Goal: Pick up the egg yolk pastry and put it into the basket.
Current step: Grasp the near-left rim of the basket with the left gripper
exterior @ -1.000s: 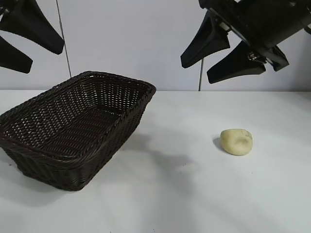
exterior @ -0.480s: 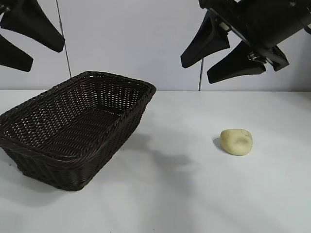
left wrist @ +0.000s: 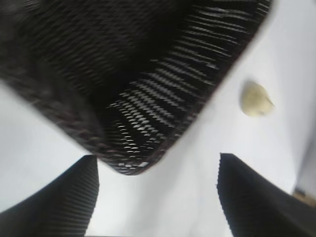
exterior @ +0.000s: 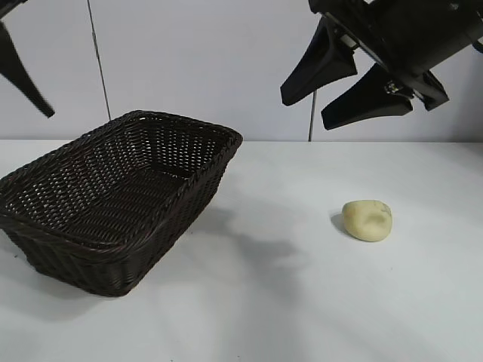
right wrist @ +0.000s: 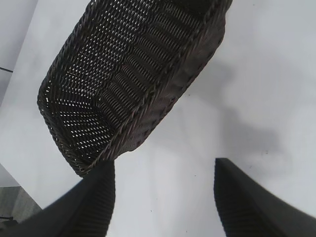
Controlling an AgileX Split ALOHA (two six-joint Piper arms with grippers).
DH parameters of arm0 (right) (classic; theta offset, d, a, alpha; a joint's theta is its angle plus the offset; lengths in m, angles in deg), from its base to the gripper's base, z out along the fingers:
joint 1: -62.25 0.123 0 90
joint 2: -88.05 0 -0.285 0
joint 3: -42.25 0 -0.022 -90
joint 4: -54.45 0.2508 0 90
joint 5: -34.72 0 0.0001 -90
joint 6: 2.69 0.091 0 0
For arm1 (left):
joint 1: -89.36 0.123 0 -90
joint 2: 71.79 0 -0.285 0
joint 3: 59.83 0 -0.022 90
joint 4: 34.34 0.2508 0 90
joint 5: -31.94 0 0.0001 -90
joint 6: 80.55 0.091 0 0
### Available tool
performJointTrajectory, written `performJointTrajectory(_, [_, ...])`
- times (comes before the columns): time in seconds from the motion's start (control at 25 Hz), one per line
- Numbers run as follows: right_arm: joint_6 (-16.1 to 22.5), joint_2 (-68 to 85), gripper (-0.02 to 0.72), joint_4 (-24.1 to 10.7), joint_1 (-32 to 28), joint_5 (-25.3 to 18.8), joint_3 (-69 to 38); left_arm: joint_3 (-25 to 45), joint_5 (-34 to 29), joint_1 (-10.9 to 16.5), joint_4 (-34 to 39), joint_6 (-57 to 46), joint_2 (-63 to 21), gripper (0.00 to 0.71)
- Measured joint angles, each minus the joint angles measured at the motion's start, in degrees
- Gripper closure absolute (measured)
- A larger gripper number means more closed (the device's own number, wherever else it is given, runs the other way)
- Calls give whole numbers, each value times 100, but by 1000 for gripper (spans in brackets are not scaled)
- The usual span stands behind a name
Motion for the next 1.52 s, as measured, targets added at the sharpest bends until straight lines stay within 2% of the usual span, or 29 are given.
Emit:
performJointTrajectory(0.12, [0,0,272,0,0,6,0,0,-16,0,550,-835,0,213])
performJointTrajectory(0.24, [0,0,272,0,0,11,0,8,53,-21,709,-1245,0,213])
performJointTrajectory(0.4, [0,0,272,0,0,17,0,339,396,-359,735,-1687,0,213])
performJointTrajectory(0.48, [0,0,272,0,0,17,0,572,761,-563,735,-1876,0,213])
performJointTrajectory(0.6, [0,0,272,0,0,17,0,970,1304,-693,735,-2132,0,213])
performJointTrajectory(0.92, [0,0,272,0,0,17,0,1367,2206,-708,710,-2311,92,213])
performJointTrajectory(1.12, [0,0,272,0,0,17,0,1367,2244,-715,690,-2206,550,213])
performJointTrajectory(1.44, [0,0,272,0,0,30,0,1367,2697,-721,679,-2152,1505,214])
performJointTrajectory(1.52, [0,0,272,0,0,43,0,1361,2730,-721,679,-2146,1609,247])
